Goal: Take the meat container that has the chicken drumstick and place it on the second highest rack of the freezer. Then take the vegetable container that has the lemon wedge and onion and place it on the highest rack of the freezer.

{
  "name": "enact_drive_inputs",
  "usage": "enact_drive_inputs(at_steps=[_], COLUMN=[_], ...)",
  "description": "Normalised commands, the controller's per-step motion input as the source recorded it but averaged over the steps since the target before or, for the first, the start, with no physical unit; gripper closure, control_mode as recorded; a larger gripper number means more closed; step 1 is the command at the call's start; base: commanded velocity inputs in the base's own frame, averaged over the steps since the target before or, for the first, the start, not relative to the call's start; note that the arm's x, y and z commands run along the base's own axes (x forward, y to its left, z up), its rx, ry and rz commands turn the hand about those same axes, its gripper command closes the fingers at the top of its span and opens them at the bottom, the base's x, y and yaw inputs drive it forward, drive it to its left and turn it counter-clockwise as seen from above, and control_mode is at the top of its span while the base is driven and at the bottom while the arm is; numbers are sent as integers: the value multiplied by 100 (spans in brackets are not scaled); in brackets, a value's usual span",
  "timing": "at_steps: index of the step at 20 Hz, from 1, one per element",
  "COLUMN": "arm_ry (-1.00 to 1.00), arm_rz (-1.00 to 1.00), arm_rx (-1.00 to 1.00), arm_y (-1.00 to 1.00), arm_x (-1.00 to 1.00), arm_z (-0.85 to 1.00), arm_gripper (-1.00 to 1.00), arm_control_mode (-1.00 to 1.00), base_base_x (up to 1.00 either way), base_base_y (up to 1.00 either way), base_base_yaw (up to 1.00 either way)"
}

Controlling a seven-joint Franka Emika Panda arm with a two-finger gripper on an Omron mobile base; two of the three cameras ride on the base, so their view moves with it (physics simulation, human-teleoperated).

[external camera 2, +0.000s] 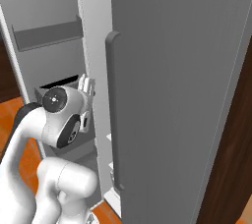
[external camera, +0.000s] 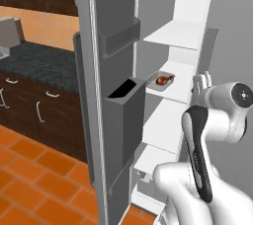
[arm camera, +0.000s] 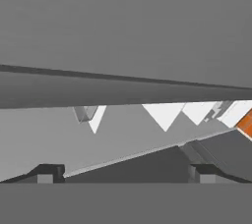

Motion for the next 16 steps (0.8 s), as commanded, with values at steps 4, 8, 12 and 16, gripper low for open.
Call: enact_drive_inputs(at_steps=[4, 8, 12, 16], arm_ry=[9, 3, 0, 0], arm_rz=[0, 0, 0, 0], arm_rx=[-4, -11, -6, -1], arm_y=[18, 34, 9, 3], arm_x=[-32, -17, -28, -29], arm_z=[-42, -34, -21, -8], arm_gripper=[-100, -100, -100, -100], arm_control_mode=[-100, -100, -100, 100], base_base_x=[0, 0, 0, -12], base_base_y=[0, 0, 0, 2], base_base_yaw=[0, 0, 0, 0])
